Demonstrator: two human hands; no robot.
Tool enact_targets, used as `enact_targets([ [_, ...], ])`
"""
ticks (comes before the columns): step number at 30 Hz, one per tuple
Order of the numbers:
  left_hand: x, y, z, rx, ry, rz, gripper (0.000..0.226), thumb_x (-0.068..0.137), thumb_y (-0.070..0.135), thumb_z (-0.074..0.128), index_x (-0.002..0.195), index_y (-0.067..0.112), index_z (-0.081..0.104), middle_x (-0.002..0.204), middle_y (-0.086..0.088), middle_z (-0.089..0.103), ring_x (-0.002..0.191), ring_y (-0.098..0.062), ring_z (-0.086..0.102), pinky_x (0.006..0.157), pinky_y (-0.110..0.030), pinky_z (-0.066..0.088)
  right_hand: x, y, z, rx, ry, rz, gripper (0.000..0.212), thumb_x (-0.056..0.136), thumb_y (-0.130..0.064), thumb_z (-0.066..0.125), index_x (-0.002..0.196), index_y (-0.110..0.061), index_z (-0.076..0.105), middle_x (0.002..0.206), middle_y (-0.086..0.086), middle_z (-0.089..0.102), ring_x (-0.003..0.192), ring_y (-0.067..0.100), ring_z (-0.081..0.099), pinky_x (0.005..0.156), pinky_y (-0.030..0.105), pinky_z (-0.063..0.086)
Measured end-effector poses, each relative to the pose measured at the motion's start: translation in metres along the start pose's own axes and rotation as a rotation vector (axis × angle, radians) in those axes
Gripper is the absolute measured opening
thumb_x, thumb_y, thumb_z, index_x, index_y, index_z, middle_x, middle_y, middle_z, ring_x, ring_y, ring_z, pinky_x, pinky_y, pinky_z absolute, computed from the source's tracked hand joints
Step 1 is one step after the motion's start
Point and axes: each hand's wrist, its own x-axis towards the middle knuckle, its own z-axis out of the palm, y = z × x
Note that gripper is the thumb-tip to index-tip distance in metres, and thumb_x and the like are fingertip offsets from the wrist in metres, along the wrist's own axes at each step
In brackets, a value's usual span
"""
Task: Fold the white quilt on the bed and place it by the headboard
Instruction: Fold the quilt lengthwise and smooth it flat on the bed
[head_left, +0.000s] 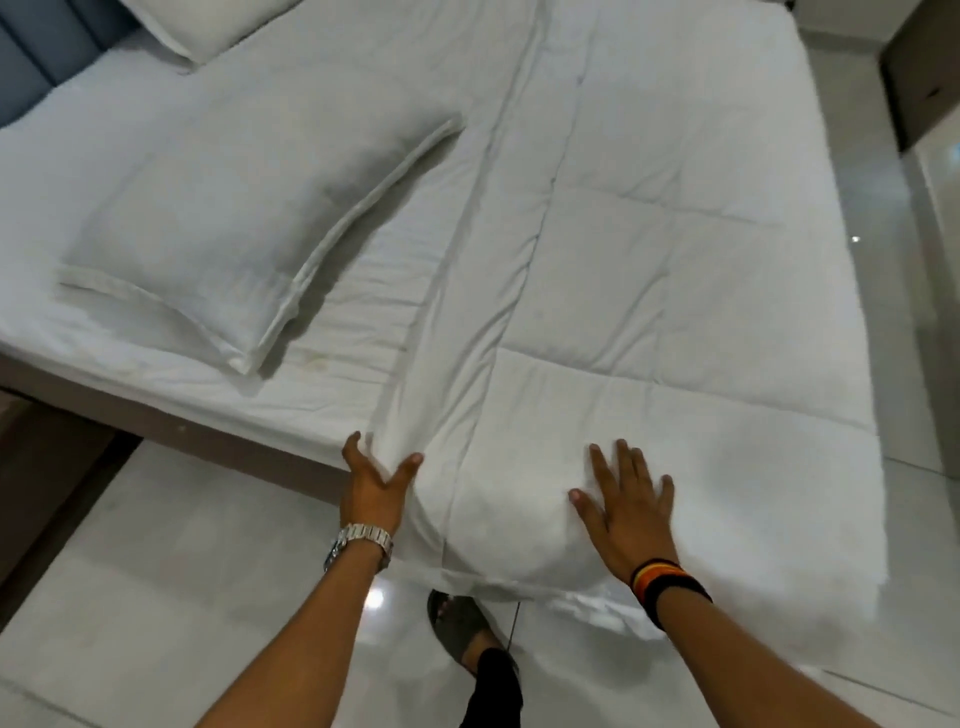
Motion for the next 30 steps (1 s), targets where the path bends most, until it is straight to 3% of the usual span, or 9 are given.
enact_targets([
  [4, -0.031, 0.011, 0.023, 0.275, 0.16, 0.22, 0.097, 0.097, 0.052, 0.064, 0.166, 0.012, 0.009, 0.168, -0.024, 0.023, 0.155, -0.043, 0.022, 0.123, -0.054, 0.023, -0.051, 0.066, 0.012, 0.079, 0.101, 0.207, 0.072, 0.105, -0.061, 0.031, 0.168, -0.032, 0.014, 0.177, 0.007, -0.004, 0.163, 0.025, -0.006, 0.128, 0.057, -0.002],
  [8, -0.068, 0.017, 0.081, 0.518, 0.094, 0.456, 0.089, 0.103, 0.055, 0.049, 0.167, 0.011, 0.005, 0.174, -0.015, 0.004, 0.161, -0.036, -0.004, 0.127, -0.058, -0.005, -0.082, 0.118, 0.029, 0.191, 0.228, 0.372, 0.079, 0.1, -0.068, 0.03, 0.168, -0.032, 0.012, 0.176, 0.01, -0.011, 0.162, 0.027, -0.013, 0.127, 0.06, -0.004],
  [12, -0.076, 0.02, 0.129, 0.583, -0.073, 0.725, 0.082, 0.104, 0.053, 0.041, 0.166, 0.007, 0.012, 0.174, -0.013, 0.013, 0.161, -0.033, 0.002, 0.128, -0.054, -0.004, -0.08, 0.153, 0.039, 0.291, 0.408, 0.498, 0.098, 0.091, -0.083, 0.042, 0.167, -0.038, 0.0, 0.174, 0.013, -0.019, 0.161, 0.028, -0.02, 0.122, 0.062, -0.012],
  [15, -0.081, 0.017, 0.159, 0.638, -0.095, 0.856, 0.074, 0.107, 0.047, 0.043, 0.166, 0.009, 0.016, 0.174, -0.011, 0.016, 0.161, -0.033, 0.005, 0.128, -0.055, -0.003, -0.076, 0.182, 0.045, 0.479, 0.51, 0.677, 0.131, 0.072, -0.097, 0.053, 0.167, -0.03, -0.006, 0.175, 0.012, -0.015, 0.162, 0.028, -0.016, 0.122, 0.065, -0.007],
  [17, -0.083, 0.017, 0.17, 0.681, -0.115, 0.924, 0.071, 0.108, 0.046, 0.04, 0.166, 0.011, 0.017, 0.174, -0.011, 0.017, 0.161, -0.033, 0.007, 0.128, -0.055, 0.0, -0.078, 0.201, 0.046, 0.625, 0.577, 0.772, 0.148, 0.059, -0.099, 0.062, 0.167, -0.024, -0.005, 0.176, 0.012, -0.006, 0.163, 0.028, -0.007, 0.124, 0.067, 0.0],
  [19, -0.084, 0.019, 0.175, 0.705, -0.144, 0.966, 0.071, 0.106, 0.047, 0.035, 0.166, 0.012, 0.018, 0.174, -0.011, 0.017, 0.161, -0.032, 0.007, 0.129, -0.054, 0.001, -0.079, 0.214, 0.042, 0.732, 0.617, 0.85, 0.155, 0.052, -0.097, 0.069, 0.167, -0.02, 0.0, 0.172, 0.017, 0.022, 0.16, 0.035, 0.017, 0.125, 0.065, 0.005],
  [22, -0.093, 0.021, 0.181, 0.695, -0.192, 0.984, 0.073, 0.105, 0.049, 0.034, 0.166, 0.012, 0.017, 0.174, -0.01, 0.016, 0.161, -0.031, 0.007, 0.13, -0.051, 0.002, -0.086, 0.219, 0.03, 0.788, 0.616, 0.858, 0.135, 0.049, -0.095, 0.074, 0.152, -0.018, 0.031, 0.129, 0.009, 0.066, 0.125, 0.037, 0.062, 0.112, 0.049, 0.038],
  [25, -0.105, 0.018, 0.181, 0.659, -0.203, 0.949, 0.076, 0.105, 0.051, 0.037, 0.166, 0.009, 0.017, 0.173, -0.01, 0.018, 0.161, -0.03, 0.009, 0.13, -0.048, 0.004, -0.105, 0.216, 0.021, 0.816, 0.682, 0.768, 0.104, 0.041, -0.099, 0.074, 0.116, -0.031, 0.05, 0.093, -0.019, 0.061, 0.08, 0.009, 0.065, 0.069, 0.028, 0.049],
  [30, -0.114, -0.007, 0.153, 0.682, -0.211, 0.895, 0.079, 0.105, 0.051, 0.036, 0.165, 0.005, 0.015, 0.173, -0.011, 0.015, 0.161, -0.029, 0.011, 0.131, -0.045, 0.007, -0.147, 0.233, 0.038, 0.814, 0.415, 0.812, 0.101, 0.053, -0.094, 0.074, 0.12, -0.019, 0.06, 0.101, -0.002, 0.063, 0.089, 0.026, 0.06, 0.078, 0.035, 0.051],
])
